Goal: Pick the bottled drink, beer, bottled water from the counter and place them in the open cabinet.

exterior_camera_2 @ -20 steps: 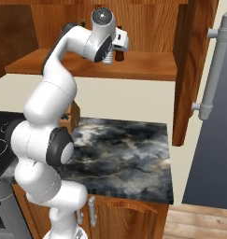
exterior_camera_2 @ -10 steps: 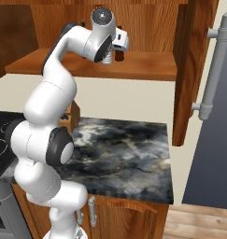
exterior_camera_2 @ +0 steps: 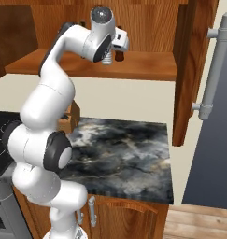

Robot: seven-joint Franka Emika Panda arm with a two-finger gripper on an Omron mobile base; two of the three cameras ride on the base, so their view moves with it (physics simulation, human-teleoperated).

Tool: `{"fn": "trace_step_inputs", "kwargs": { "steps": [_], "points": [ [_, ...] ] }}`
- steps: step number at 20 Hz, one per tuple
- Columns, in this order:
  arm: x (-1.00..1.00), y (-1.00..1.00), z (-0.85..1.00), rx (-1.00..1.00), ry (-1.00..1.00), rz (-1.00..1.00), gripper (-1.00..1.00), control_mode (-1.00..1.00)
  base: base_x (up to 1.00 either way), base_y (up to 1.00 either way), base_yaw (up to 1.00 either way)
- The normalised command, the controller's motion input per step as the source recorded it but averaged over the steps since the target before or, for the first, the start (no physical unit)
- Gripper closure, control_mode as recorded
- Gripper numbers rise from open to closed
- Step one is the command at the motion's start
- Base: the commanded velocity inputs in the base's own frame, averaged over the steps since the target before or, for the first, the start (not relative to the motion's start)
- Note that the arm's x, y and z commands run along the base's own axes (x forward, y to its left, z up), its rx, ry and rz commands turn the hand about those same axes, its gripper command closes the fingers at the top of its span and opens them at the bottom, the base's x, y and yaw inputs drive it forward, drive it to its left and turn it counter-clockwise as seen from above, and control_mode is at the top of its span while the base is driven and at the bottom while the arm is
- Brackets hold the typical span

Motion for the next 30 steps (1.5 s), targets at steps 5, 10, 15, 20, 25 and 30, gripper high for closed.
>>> {"fn": "trace_step_inputs", "kwargs": {
  "steps": [5,10,15,20,25,30],
  "points": [
    [-0.88,0.0,0.0,0.0,0.0,0.0,-1.0,-1.0,0.0,0.0,0.0],
    [-0.91,0.0,0.0,0.0,0.0,0.0,-1.0,-1.0,0.0,0.0,0.0],
    [-1.0,0.0,0.0,0.0,0.0,0.0,-1.0,-1.0,0.0,0.0,0.0],
    [-1.0,0.01,0.0,0.0,0.0,0.0,-1.0,-1.0,0.0,0.0,0.0],
    [-1.0,0.06,-0.01,0.0,0.0,0.0,-1.0,-1.0,0.0,0.0,0.0],
    [-1.0,0.06,-0.09,0.0,0.0,0.0,-1.0,-1.0,0.0,0.0,0.0]
  ]
}}
